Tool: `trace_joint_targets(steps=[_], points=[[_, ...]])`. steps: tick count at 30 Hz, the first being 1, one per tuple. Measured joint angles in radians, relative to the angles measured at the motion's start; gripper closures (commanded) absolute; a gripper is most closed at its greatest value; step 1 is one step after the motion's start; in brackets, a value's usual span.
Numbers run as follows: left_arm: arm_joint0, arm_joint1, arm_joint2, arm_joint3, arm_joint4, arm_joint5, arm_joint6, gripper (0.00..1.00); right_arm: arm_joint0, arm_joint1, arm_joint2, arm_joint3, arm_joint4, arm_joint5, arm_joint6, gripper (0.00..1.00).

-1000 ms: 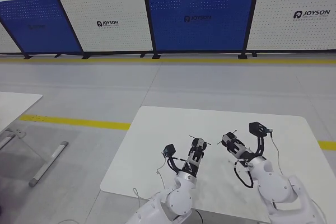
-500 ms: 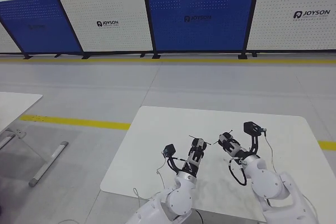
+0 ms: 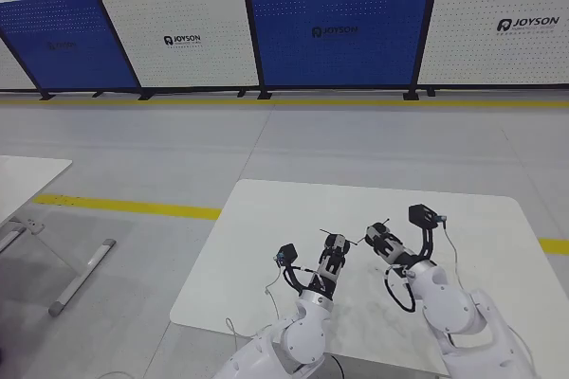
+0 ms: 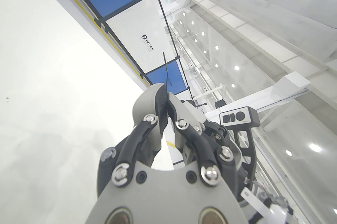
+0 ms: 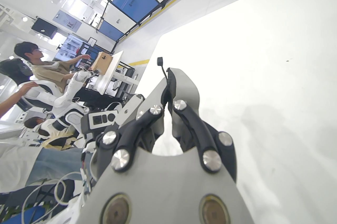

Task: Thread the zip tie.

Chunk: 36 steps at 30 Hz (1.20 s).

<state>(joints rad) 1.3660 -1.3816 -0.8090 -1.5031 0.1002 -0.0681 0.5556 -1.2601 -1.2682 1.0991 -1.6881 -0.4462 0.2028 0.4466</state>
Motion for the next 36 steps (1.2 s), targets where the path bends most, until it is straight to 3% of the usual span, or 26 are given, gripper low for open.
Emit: trace_joint_targets(steps=[36], points=[[0.000,0.000,0.000,0.000,0.000,0.000,0.000,1.00,-0.006,-0.004,0.013,-0.008,-0.002,0.013,-0.005,1.00]])
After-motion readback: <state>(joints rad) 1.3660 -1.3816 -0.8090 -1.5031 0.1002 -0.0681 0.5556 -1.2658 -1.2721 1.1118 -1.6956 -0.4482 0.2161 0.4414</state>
